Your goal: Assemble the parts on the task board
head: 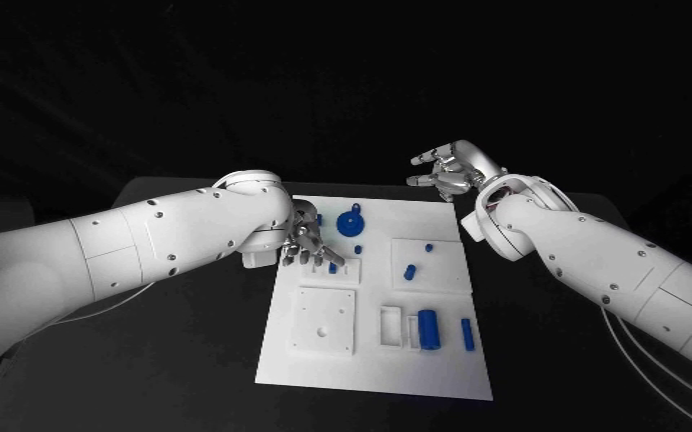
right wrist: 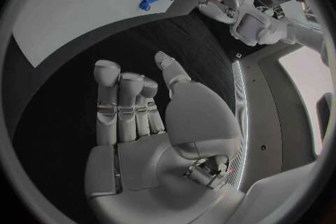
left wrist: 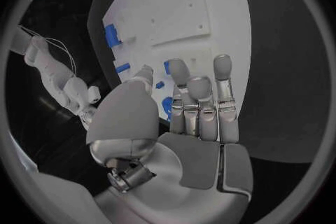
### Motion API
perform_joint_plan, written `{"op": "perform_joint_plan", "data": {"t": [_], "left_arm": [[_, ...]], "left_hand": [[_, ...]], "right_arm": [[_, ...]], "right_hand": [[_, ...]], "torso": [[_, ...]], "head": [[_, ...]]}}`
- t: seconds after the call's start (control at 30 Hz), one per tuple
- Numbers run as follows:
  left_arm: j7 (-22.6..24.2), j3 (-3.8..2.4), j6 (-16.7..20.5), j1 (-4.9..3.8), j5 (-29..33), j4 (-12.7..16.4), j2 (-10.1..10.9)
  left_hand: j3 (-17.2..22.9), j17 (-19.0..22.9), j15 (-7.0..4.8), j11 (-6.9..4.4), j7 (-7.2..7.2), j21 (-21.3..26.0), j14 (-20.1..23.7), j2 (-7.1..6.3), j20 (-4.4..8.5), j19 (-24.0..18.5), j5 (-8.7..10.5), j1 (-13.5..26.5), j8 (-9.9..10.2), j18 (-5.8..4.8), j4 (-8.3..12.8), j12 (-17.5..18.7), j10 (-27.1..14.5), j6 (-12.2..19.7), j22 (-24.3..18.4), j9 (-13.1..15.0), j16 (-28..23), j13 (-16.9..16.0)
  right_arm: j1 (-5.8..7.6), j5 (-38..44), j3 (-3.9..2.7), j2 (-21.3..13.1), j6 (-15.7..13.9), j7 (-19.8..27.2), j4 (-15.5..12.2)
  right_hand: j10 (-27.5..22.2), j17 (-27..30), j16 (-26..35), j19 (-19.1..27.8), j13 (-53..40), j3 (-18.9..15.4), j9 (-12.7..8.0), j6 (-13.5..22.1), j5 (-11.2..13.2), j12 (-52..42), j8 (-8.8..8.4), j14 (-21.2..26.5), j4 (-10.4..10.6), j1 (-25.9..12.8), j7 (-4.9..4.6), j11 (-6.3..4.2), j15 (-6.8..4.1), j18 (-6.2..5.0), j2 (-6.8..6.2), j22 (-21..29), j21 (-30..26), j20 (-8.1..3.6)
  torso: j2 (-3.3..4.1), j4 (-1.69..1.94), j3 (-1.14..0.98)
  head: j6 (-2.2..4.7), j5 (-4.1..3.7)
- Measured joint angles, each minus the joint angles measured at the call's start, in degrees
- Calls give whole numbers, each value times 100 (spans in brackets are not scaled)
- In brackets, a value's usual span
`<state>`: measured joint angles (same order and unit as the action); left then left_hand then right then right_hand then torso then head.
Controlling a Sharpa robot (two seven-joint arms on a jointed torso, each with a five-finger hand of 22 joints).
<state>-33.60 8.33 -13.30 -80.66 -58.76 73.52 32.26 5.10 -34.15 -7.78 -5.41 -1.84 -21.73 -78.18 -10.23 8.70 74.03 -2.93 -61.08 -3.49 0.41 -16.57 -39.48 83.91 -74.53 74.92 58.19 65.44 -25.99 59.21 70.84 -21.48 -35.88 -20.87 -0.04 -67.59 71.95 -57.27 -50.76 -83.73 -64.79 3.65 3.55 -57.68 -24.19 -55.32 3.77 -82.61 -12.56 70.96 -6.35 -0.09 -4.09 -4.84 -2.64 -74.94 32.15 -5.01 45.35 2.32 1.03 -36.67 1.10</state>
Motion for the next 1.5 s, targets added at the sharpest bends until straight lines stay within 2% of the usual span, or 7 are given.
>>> {"op": "perform_joint_plan", "data": {"t": [0.13, 0.2, 0.4, 0.77, 0.93, 1.2, 1.5], "left_arm": [[-4, -93, -1, -120, 22, 57, 93], [-5, -127, -1, -188, 41, 58, 128], [-5, -164, 1, -311, 132, -217, 117], [34, -172, 6, -349, 246, -1245, -284], [93, -171, -2, -349, 259, -1739, -542], [207, -167, -10, -338, 274, -2226, -799], [292, -158, -102, -308, 306, -2585, -993]], "left_hand": [[65, 64, 64, 69, 107, 95, 104, 150, -52, -96, 0, -150, 0, 1, 107, 183, 8, 426, 0, -350, -111, -64], [12, 163, 155, 203, 298, 225, 194, 324, -111, -155, -196, -221, -31, 1, 438, 299, 5, 906, -7, -1665, -132, -40], [-209, 397, 144, 205, 368, 428, 246, 744, -133, -91, -433, -112, -268, 0, 1072, 345, 3, 976, 3, -3162, -47, -59], [-280, 465, 144, 204, 394, 454, 246, 831, -133, -51, -710, -131, -445, 0, 1142, 345, 1, 1091, 2, -3443, 42, -99], [-280, 467, 148, 204, 394, 454, 250, 831, -133, -51, -710, -131, -445, 1, 1142, 345, 1, 1133, 2, -3464, 42, -108], [-28, 488, 165, 234, 440, 454, 267, 508, -133, -51, -438, -44, -459, 1, 685, 310, 9, 1254, 1, -3579, 87, -127], [32, 504, 184, 243, 459, 454, 286, 397, -133, -52, -343, -65, -478, 1, 458, 288, 0, 1313, 0, -3653, 90, -134]], "right_arm": [[0, 0, 0, -4, -1, 0, 20], [0, 0, 0, -7, -1, 0, 25], [-1, 0, 0, -25, -2, 1, 38], [-1, -18, 0, -43, -13, 10, 49], [-1, -107, 0, -43, -51, 53, 62], [3, -429, 0, -52, -179, 194, 75], [14, -833, 0, -42, -304, 336, 92]], "right_hand": [[1, 0, 0, 0, 0, 0, 0, 0, 0, 0, 0, 0, 0, 0, 0, 0, 0, 0, 0, 0, 0, 0], [1, 8, 29, 0, 12, -31, 0, 0, 0, 0, 0, 0, 31, 0, 0, 0, 0, 0, 0, 0, -22, 0], [2, 8, 29, 0, 13, -31, 0, 10, 0, 0, 0, 0, 31, 0, 9, 0, 0, 0, 0, 1, -22, 0], [-53, 97, 153, 0, 119, -73, 0, 46, -28, 136, 0, 0, 73, 0, -15, 32, 0, 0, 0, 1, -197, 0], [-351, 452, 727, 65, 962, -110, 0, 129, -67, 1045, 0, 166, 110, 0, -27, 102, 40, -42, 0, 114, -1568, 39], [-627, 1573, 1935, 685, 2864, -127, 0, 113, -139, 2371, 0, 850, 127, -8, -56, 109, 231, -84, -8, 1434, -2831, 224], [-160, 3744, 3936, 1495, 5960, 55, 1, 165, -156, 4386, 0, 902, 139, -49, -153, 410, 602, -45, -43, 4457, -2835, 634]], "torso": [[-1, -2, -4], [-1, -3, -5], [5, -10, -5], [21, -21, -10], [37, -44, -10], [85, -89, -10], [105, -108, -15]], "head": [[30, 15], [52, 19], [103, 26], [180, 41], [202, 54], [233, 79], [245, 88]]}}
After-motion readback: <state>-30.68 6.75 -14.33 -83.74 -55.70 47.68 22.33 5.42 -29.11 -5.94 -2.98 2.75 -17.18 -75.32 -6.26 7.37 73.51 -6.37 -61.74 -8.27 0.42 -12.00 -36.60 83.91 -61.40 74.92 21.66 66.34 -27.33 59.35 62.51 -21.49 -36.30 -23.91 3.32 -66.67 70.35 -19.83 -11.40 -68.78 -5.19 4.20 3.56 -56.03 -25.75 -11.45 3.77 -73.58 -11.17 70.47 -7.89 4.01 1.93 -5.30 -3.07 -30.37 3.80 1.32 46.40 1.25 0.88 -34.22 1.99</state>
